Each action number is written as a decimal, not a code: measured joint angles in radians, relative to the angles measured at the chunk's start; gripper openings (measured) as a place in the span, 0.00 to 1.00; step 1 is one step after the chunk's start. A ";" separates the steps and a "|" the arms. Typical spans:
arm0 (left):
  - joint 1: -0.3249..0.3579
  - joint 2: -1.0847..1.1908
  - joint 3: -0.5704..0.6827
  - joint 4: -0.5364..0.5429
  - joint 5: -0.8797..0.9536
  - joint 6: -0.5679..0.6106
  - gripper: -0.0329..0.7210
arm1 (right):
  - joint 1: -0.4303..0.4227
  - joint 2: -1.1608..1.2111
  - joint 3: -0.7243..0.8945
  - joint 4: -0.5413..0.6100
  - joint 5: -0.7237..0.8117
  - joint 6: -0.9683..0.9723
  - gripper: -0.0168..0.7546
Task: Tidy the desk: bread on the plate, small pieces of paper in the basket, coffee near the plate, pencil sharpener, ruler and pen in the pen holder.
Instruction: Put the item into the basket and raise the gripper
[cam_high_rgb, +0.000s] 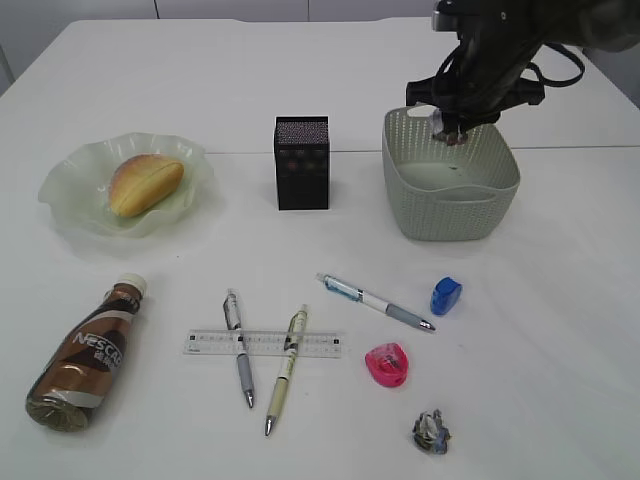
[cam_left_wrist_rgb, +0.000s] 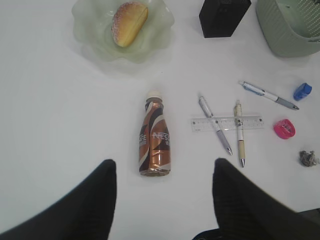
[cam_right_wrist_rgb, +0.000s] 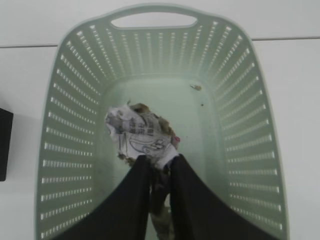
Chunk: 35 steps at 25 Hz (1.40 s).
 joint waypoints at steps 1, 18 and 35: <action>0.000 0.000 0.000 0.000 0.000 0.000 0.63 | 0.000 0.005 0.000 0.002 -0.004 0.000 0.21; 0.000 0.000 0.000 0.000 0.000 -0.002 0.63 | 0.000 0.024 -0.206 0.162 0.381 -0.103 0.56; 0.000 0.000 0.000 -0.001 0.000 -0.002 0.63 | 0.002 -0.056 -0.150 0.443 0.463 -0.257 0.52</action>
